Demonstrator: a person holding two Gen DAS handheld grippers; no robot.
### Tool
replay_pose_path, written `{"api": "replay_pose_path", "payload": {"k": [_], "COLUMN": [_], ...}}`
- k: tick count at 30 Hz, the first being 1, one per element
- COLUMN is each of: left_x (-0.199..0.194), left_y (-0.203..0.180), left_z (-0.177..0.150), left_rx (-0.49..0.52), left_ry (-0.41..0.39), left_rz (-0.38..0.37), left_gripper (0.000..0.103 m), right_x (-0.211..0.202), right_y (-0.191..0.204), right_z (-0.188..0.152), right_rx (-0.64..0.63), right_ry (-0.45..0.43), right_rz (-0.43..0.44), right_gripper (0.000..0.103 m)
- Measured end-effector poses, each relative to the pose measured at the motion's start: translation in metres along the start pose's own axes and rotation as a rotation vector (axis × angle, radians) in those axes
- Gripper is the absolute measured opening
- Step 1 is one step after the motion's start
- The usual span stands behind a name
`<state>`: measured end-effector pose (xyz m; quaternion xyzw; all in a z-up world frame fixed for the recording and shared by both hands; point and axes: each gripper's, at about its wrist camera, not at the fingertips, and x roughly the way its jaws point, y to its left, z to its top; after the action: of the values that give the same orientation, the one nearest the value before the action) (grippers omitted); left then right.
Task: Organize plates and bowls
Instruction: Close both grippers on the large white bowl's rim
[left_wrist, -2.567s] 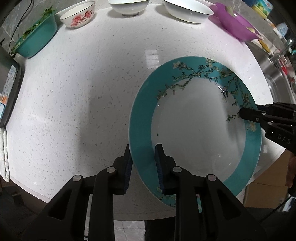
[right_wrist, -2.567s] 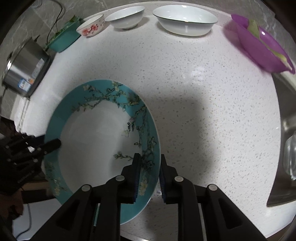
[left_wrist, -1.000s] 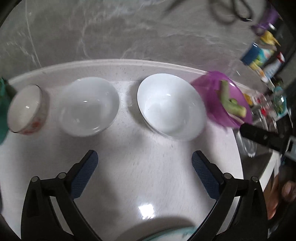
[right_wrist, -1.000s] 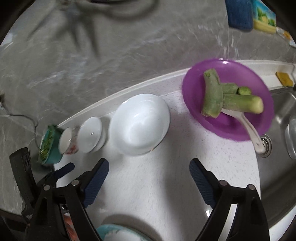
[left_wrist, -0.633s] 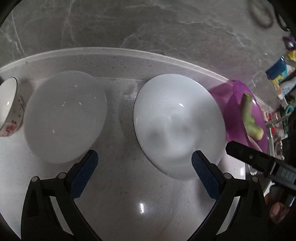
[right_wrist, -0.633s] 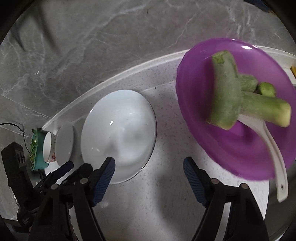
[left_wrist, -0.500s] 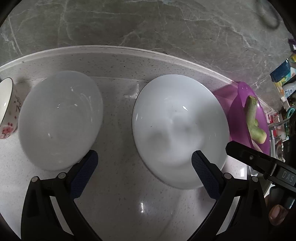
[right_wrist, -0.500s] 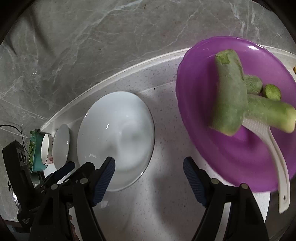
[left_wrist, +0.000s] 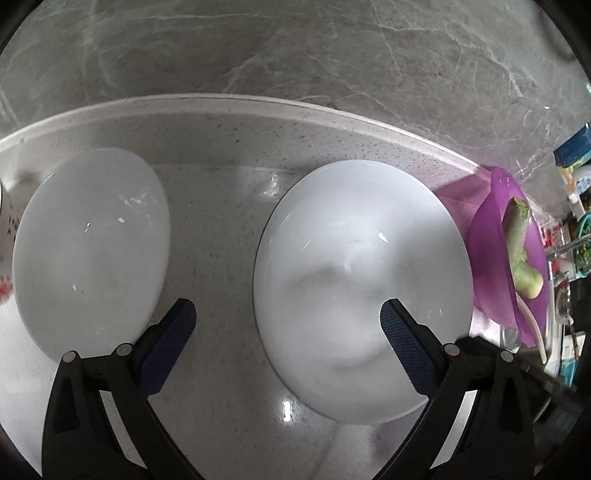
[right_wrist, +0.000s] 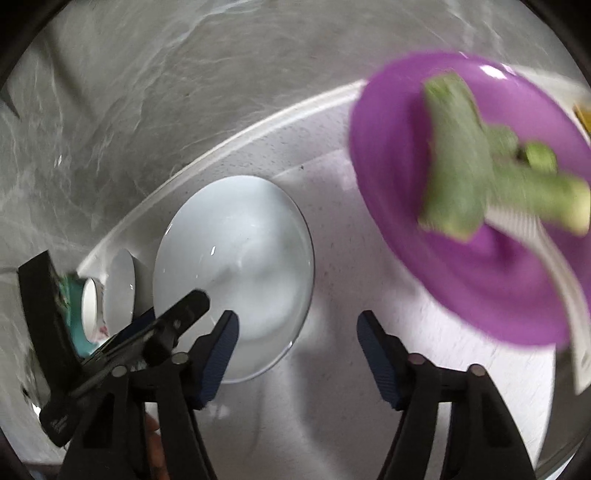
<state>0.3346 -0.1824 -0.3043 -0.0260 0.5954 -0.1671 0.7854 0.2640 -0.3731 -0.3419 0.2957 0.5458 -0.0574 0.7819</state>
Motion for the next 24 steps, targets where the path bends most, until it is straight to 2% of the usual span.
{"api": "replay_pose_path", "payload": {"k": [6, 9, 10, 11, 12, 14, 17, 19, 20, 21, 22, 24], "left_x": [0.011, 0.020, 0.020, 0.022, 0.025, 0.034, 0.047, 0.048, 0.050, 0.052, 0.052, 0.050], "left_y": [-0.001, -0.003, -0.008, -0.009, -0.011, -0.012, -0.015, -0.014, -0.015, -0.017, -0.017, -0.011], "left_z": [0.014, 0.018, 0.018, 0.019, 0.020, 0.021, 0.022, 0.022, 0.023, 0.025, 0.026, 0.028], "left_rx": [0.007, 0.040, 0.044, 0.049, 0.055, 0.053, 0.060, 0.062, 0.067, 0.078, 0.085, 0.086], "left_ry": [0.016, 0.024, 0.025, 0.026, 0.033, 0.059, 0.079, 0.078, 0.081, 0.085, 0.085, 0.088], "left_rz": [0.015, 0.032, 0.028, 0.028, 0.021, 0.001, -0.002, -0.010, -0.010, -0.007, -0.005, -0.011], "left_gripper": [0.100, 0.100, 0.093, 0.079, 0.069, 0.033, 0.027, 0.023, 0.022, 0.022, 0.021, 0.020], "right_x": [0.014, 0.028, 0.033, 0.038, 0.042, 0.045, 0.047, 0.047, 0.049, 0.049, 0.052, 0.056], "right_y": [-0.012, -0.022, -0.024, -0.025, -0.027, -0.026, -0.028, -0.029, -0.029, -0.031, -0.030, -0.027], "right_z": [-0.007, -0.005, -0.005, -0.005, -0.005, -0.004, 0.002, 0.005, 0.006, 0.007, 0.009, 0.009], "right_rx": [0.130, 0.204, 0.219, 0.233, 0.242, 0.242, 0.242, 0.243, 0.240, 0.235, 0.221, 0.199], "right_ry": [-0.014, 0.015, 0.030, 0.038, 0.046, 0.033, 0.027, 0.022, 0.024, 0.026, 0.033, 0.028], "right_rz": [0.020, 0.045, 0.058, 0.070, 0.076, 0.089, 0.097, 0.109, 0.114, 0.120, 0.125, 0.113], "right_gripper": [0.067, 0.067, 0.067, 0.066, 0.063, 0.061, 0.058, 0.050, 0.043, 0.027, 0.020, 0.018]}}
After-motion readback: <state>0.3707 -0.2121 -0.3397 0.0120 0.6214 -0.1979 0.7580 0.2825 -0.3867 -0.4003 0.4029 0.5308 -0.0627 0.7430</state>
